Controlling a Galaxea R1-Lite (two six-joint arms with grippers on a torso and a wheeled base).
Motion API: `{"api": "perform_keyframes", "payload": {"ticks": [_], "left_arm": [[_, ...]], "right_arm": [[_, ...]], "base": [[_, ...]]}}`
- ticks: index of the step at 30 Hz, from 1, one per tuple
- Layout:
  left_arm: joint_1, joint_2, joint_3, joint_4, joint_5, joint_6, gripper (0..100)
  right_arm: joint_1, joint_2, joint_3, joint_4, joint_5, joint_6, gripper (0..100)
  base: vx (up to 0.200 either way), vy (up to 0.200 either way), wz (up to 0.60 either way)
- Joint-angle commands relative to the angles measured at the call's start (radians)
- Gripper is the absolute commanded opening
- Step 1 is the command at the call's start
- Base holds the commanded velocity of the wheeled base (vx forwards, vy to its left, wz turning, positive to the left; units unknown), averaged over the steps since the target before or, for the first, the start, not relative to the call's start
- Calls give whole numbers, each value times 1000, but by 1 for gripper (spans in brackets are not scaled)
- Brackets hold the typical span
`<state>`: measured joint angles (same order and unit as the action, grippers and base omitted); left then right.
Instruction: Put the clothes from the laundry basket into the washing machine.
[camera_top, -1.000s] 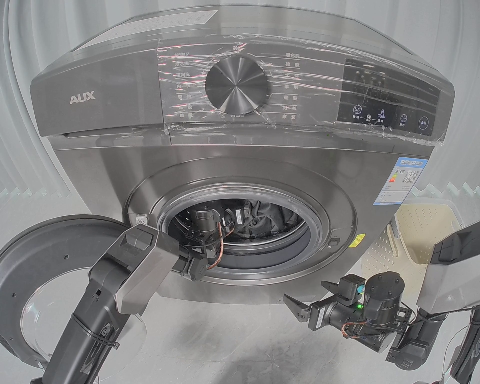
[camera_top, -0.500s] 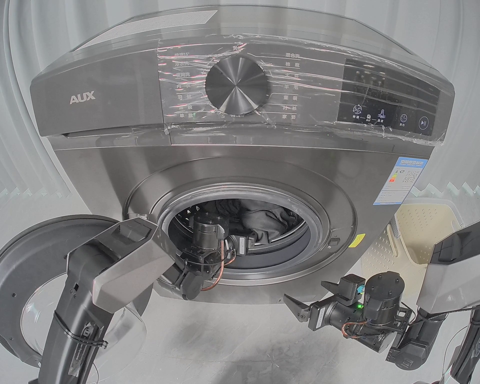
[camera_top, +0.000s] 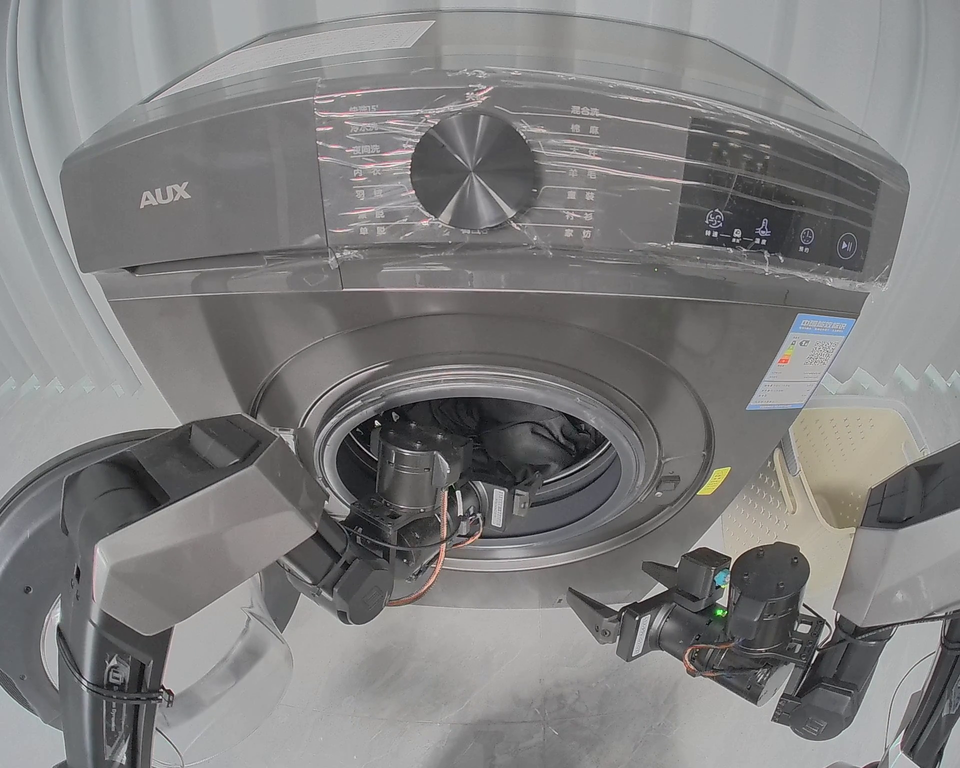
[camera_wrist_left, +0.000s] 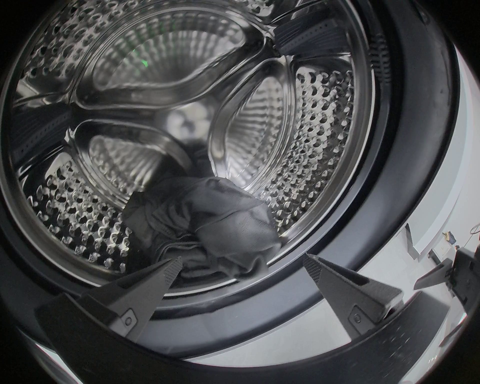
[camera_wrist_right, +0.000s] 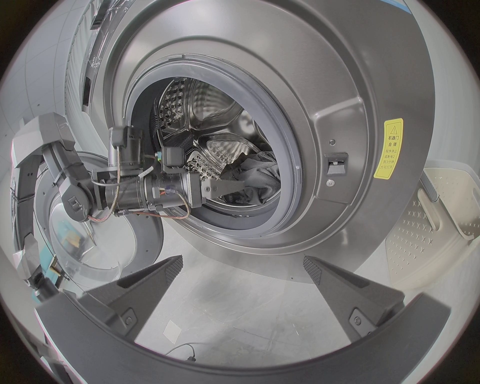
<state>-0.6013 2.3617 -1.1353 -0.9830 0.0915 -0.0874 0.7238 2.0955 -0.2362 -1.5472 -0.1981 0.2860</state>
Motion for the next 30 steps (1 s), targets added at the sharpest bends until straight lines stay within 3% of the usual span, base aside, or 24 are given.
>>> {"api": "perform_keyframes", "payload": {"ticks": [1,15,16,24,30], "left_arm": [[-6,10,-49,-3,-1,-2,100],[24,274,-340,12,1,0,100],[24,286,-357,14,1,0,0],[54,381,-524,18,24,-3,0],[98,427,-675,7,90,-2,0]], "right_arm": [[2,0,0,-1,0,-1,100],[0,0,-3,-1,0,-1,100],[0,0,-3,-1,0,-1,100],[0,0,-5,-1,0,1,100],[0,0,-6,-1,0,1,100]], "base": [[0,0,0],[0,0,0],[0,0,0],[0,0,0],[0,0,0]]}}
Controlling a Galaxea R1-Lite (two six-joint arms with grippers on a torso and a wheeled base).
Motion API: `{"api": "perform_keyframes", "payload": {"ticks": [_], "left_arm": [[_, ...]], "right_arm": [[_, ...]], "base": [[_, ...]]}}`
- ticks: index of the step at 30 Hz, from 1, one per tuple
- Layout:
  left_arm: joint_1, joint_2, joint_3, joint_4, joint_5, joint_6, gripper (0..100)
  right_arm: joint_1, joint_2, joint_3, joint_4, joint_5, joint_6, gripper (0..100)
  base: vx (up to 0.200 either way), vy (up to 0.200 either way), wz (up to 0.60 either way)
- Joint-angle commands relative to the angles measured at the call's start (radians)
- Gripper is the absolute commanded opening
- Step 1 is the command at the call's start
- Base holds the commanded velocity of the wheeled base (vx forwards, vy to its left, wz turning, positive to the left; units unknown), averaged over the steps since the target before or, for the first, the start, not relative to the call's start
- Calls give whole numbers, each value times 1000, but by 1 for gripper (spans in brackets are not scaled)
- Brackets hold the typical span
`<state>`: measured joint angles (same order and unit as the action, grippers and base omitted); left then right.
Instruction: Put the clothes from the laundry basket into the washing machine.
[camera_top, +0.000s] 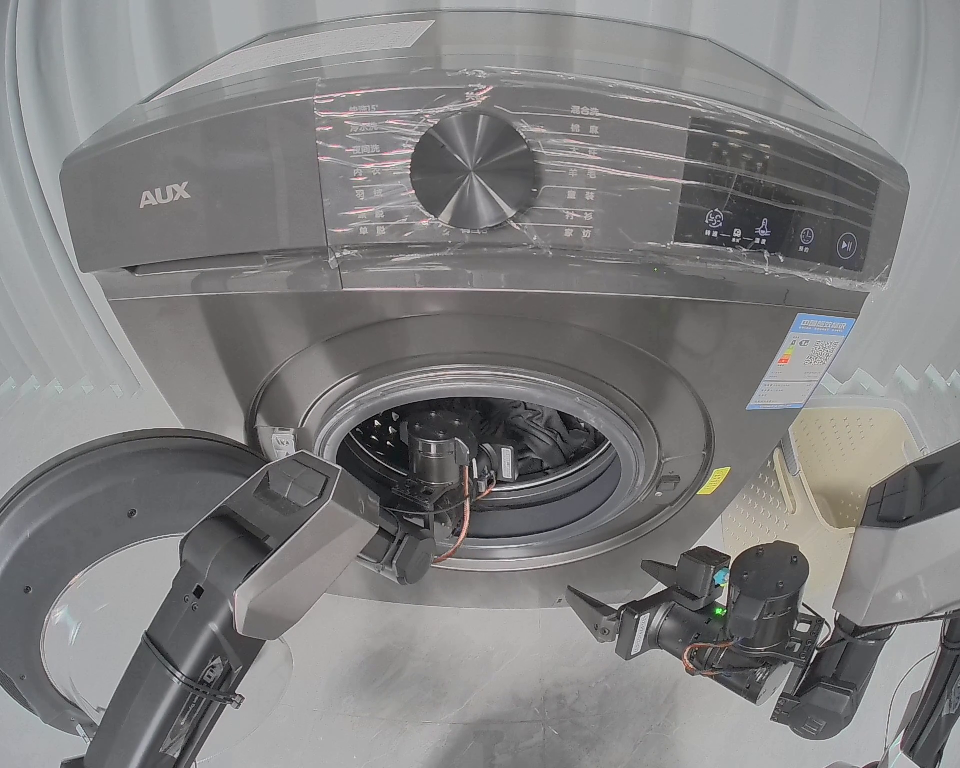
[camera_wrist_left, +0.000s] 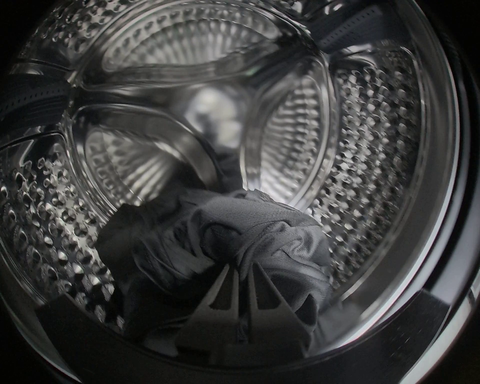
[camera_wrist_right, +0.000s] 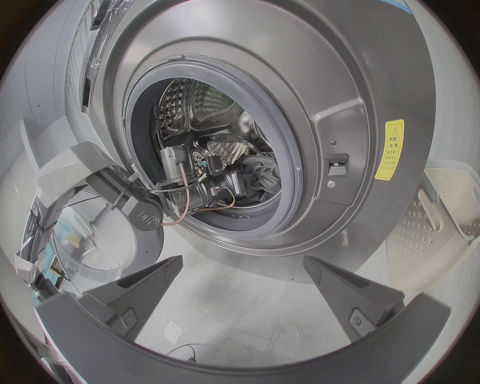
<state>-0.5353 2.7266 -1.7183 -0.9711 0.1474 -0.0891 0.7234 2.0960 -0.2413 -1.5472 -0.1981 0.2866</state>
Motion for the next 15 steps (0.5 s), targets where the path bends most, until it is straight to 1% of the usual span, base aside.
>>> {"api": "perform_keyframes", "payload": {"ticks": [1,5,15], "left_arm": [[44,68,-126,-1,47,2,0],[64,73,-172,11,58,3,0],[72,81,-176,11,61,3,0]], "right_arm": [[1,1,-3,-1,0,0,100],[1,1,-3,-1,0,0,100],[1,1,-1,-1,0,0,100]], "base": [[0,0,0],[0,0,0],[0,0,0]]}}
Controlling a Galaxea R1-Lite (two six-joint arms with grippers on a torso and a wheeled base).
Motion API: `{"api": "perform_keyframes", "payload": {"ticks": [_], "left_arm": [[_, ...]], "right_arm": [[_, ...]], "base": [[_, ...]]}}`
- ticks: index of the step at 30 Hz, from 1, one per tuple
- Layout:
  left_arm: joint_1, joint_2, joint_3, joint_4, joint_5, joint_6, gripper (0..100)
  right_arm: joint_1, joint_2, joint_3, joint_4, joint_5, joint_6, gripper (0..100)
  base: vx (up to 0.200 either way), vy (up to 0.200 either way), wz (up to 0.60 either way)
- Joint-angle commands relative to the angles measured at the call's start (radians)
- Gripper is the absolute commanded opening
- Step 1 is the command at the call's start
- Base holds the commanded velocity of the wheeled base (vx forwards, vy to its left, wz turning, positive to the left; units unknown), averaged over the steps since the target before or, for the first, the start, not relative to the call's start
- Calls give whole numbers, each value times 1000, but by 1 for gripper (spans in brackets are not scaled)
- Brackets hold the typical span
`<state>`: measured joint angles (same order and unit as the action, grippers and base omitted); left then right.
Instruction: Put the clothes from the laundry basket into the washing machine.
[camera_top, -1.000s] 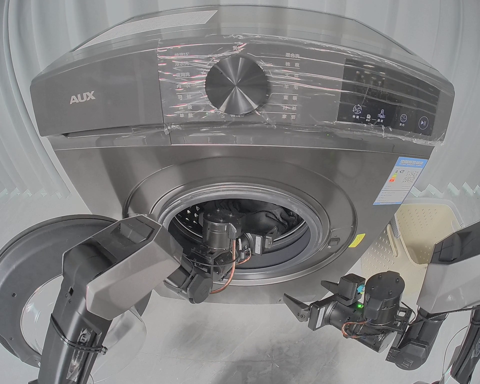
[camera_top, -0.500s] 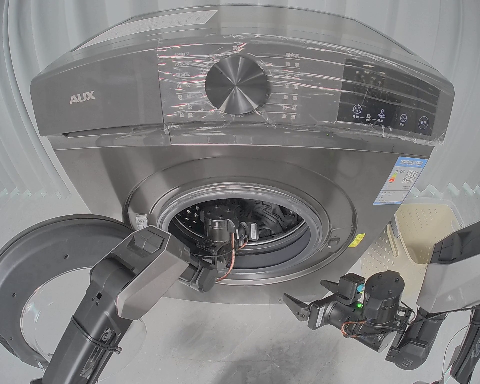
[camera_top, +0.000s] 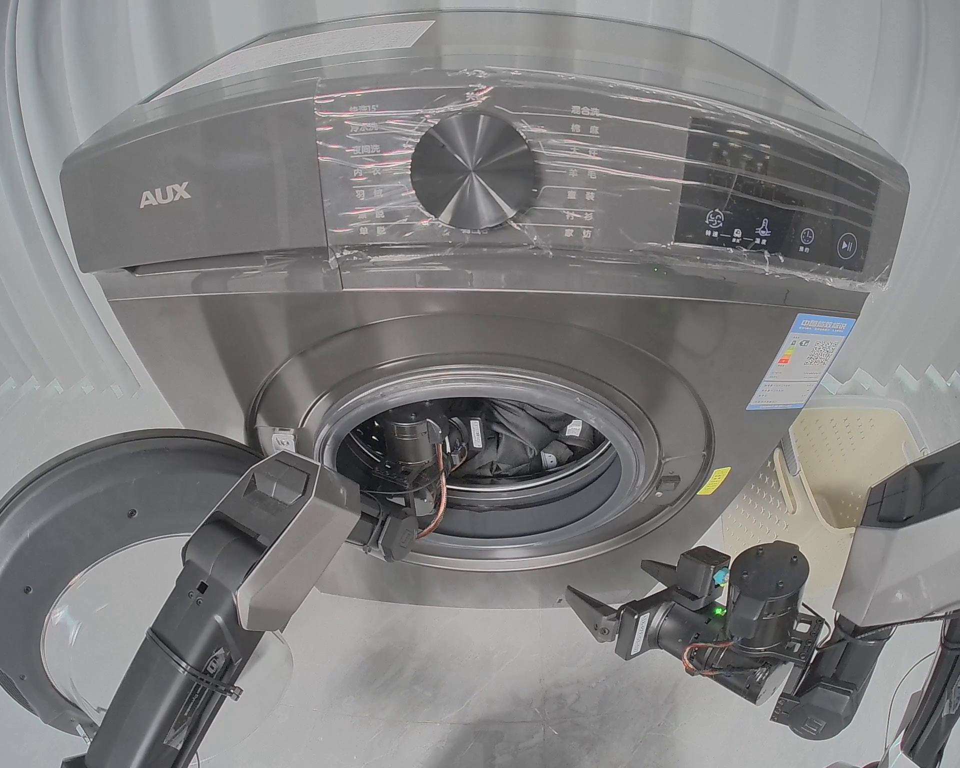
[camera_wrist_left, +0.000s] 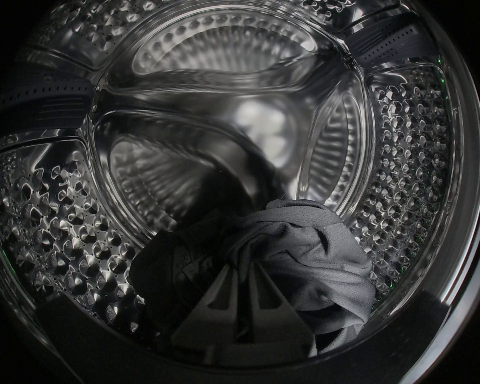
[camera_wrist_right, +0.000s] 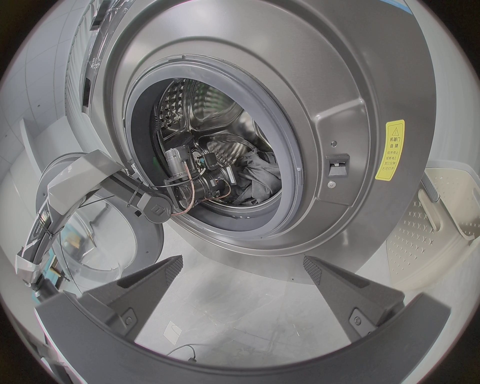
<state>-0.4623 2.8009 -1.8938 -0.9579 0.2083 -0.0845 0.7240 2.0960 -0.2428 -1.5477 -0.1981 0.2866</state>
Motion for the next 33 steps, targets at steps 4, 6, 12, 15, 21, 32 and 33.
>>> {"api": "perform_keyframes", "payload": {"ticks": [4,6,12,15,21,32,33], "left_arm": [[-12,-9,22,-13,0,-9,100],[-18,-37,65,-24,0,-8,100],[-81,-176,337,-84,-4,-6,100],[-111,-267,489,-101,-6,-3,100],[-182,-437,788,-151,-9,-3,100],[-308,-684,1200,-291,-12,-3,100],[-314,-707,1223,-298,-12,-5,100]], "right_arm": [[0,-1,0,0,0,0,100],[0,1,2,0,0,0,100],[-2,-5,5,0,0,0,100],[-2,-7,7,0,0,0,100],[0,-11,10,0,0,0,100],[0,-37,34,0,0,0,100],[0,-40,36,0,0,0,100]], "base": [[0,0,0],[0,0,0],[0,0,0],[0,0,0],[0,0,0],[0,0,0],[0,0,0]]}}
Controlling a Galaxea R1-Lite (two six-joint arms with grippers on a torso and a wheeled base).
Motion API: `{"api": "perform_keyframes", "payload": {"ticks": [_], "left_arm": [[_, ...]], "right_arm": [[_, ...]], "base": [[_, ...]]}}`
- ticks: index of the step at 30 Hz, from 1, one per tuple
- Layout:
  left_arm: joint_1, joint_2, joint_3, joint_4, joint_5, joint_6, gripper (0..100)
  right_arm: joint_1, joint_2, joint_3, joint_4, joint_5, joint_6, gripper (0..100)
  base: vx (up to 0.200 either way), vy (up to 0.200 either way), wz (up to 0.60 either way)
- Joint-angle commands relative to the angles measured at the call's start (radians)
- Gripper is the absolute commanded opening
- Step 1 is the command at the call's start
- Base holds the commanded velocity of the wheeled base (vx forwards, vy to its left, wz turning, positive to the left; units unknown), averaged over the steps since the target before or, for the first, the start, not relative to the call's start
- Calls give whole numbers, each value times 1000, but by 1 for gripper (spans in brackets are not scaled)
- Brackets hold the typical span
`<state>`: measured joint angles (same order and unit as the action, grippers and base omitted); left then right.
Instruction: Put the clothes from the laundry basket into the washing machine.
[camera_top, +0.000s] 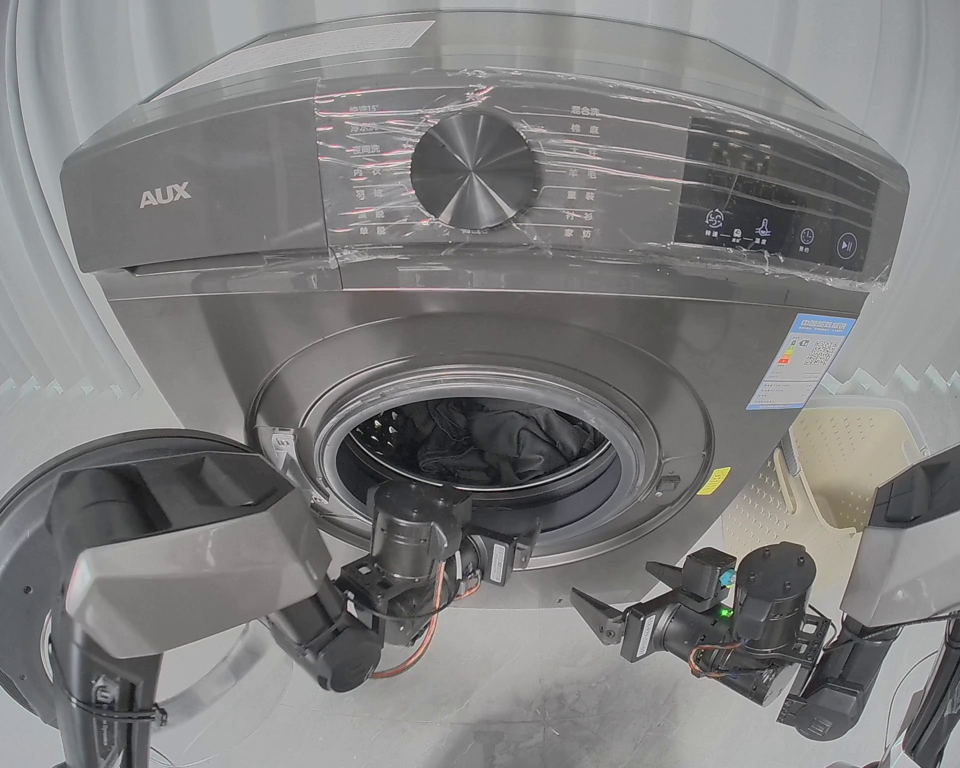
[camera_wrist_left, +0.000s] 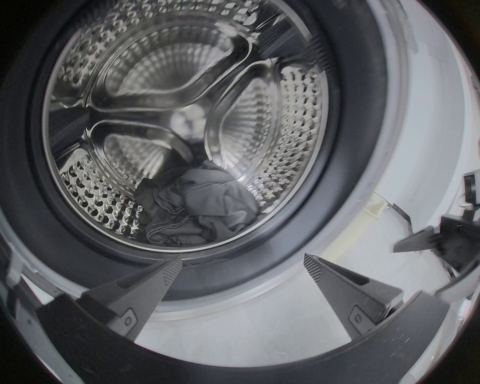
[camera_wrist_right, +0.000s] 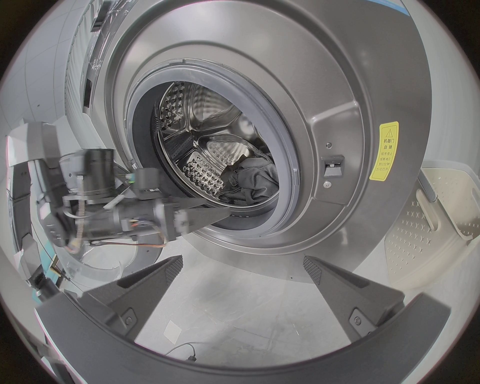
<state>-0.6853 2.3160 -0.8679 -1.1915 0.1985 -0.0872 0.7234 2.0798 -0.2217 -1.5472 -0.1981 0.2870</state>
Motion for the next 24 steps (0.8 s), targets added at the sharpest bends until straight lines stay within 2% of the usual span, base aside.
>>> {"api": "perform_keyframes", "payload": {"ticks": [1,3,7,10,12,14,18,19,22,23,24], "left_arm": [[-102,-267,236,-69,-2,-8,100],[-122,-334,286,-69,-2,-25,100],[-161,-487,408,-69,10,-80,100],[-163,-573,492,-73,9,-101,100],[-172,-638,570,-77,12,-147,100],[-169,-693,638,-77,13,-177,100],[-148,-771,701,-80,32,-178,100],[-129,-820,728,-73,65,-175,100],[-137,-859,776,-69,110,-147,100],[-137,-874,799,-77,128,-115,100],[-137,-882,808,-77,131,-105,100]], "right_arm": [[1,-40,21,-1,0,-2,100],[1,-60,30,1,0,-3,100],[-1,-90,67,-1,-23,-11,100],[-4,-125,90,1,-38,-14,100],[-15,-176,96,1,-43,-20,100],[-18,-221,107,3,-44,-35,100],[-27,-262,153,3,-57,-55,100],[-33,-288,189,3,-92,-71,100],[-39,-320,206,3,-130,-75,100],[-41,-346,220,4,-146,-78,100],[-41,-363,222,7,-156,-78,100]], "base": [[0,0,0],[0,0,0],[0,0,0],[0,0,0],[0,0,0],[0,0,0],[0,0,0],[0,0,0],[0,0,0],[0,0,0],[0,0,0]]}}
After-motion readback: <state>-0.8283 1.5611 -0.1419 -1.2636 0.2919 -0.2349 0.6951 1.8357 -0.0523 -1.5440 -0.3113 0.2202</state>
